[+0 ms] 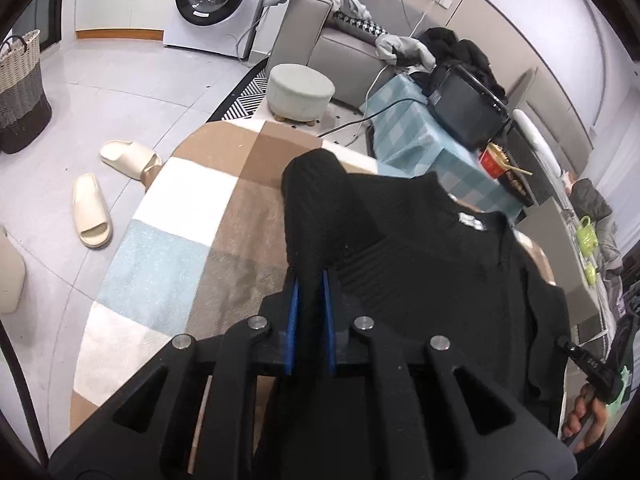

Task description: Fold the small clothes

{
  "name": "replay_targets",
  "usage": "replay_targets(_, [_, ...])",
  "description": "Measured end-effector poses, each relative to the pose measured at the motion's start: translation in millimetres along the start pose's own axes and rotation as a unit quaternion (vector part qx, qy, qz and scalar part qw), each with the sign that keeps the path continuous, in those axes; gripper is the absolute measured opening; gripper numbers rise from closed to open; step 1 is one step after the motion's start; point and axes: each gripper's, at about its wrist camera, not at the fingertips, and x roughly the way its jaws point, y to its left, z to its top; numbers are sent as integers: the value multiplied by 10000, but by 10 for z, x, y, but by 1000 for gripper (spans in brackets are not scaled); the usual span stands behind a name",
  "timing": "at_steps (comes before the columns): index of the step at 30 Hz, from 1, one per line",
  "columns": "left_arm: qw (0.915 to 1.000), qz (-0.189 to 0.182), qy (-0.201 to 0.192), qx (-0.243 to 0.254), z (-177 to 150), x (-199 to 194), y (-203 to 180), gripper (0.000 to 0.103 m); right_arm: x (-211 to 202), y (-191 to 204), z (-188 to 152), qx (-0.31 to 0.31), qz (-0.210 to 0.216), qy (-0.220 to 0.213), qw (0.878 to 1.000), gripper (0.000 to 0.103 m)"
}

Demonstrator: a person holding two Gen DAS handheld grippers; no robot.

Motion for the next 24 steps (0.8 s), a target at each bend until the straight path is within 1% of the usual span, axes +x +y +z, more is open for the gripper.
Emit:
replay_targets(1, [10000,10,-1,-10,-24,-27,10,23,-54,-30,-48,76,54,39,9999,34])
replay_targets(2, [10000,19,1,-12,-65,-75,24,30,-114,-38,-95,78,108,43,9999,40])
replay_targets(3, [10000,36,-25,14,-138,-159,45,43,-184,-30,-149,50,168,24,9998,42])
replay_targets(4, [10000,25,-54,44,-199,-245,48,48,-282,-22,-232,-39,255,6,9997,43])
replay_targets(5, [9999,14,-92,89,-275,-337,55,50,-401,10,-362,-168,308,67,9994,43])
replay_targets(6, [9998,4,-130,147,-391,-469,66,55,-498,34,-476,-256,345,145,9990,43])
replay_targets(7, [9997,19,-141,200,-519,-614,69,64,-593,47,-586,-294,397,181,9986,43])
replay_targets(8, [9995,58,-178,237,-624,-736,72,69,-682,50,-701,-309,437,196,9984,43])
replay_targets(10, [9990,46,-270,361,-879,-1009,84,84,-912,82,-973,-436,553,247,9972,43])
replay_targets(11, [9987,49,-293,417,-1003,-1146,78,87,-1013,92,-1082,-501,583,244,9967,43])
replay_targets(12, [9984,72,-322,465,-1144,-1295,76,93,-1155,104,-1229,-590,615,248,9961,45])
replay_targets(13, [9978,79,-373,547,-1283,-1441,86,103,-1272,112,-1355,-691,649,243,9952,47])
replay_targets(14, [9969,107,-476,613,-1422,-1592,85,102,-1402,110,-1469,-773,670,195,9946,50])
replay_targets(15, [9959,147,-582,678,-1582,-1756,88,102,-1484,95,-1561,-811,649,169,9944,57])
replay_targets(16, [9952,139,-635,725,-1726,-1891,118,102,-1603,92,-1680,-868,630,149,9941,61])
replay_targets(17, [9948,104,-650,771,-1868,-2019,131,102,-1753,73,-1836,-943,656,136,9933,62])
replay_targets(18, [9945,74,-643,819,-2027,-2158,162,102,-1815,47,-1912,-979,666,138,9929,62])
replay_targets(20, [9938,62,-634,906,-2306,-2385,208,102,-2004,-18,-2176,-1072,620,228,9920,62])
replay_targets(22, [9934,198,-649,926,-2542,-2551,272,102,-2136,-99,-2406,-1142,518,335,9915,62])
replay_targets(24, [9943,291,-543,870,-2766,-2695,368,102,-2252,-211,-2621,-1155,426,466,9913,62])
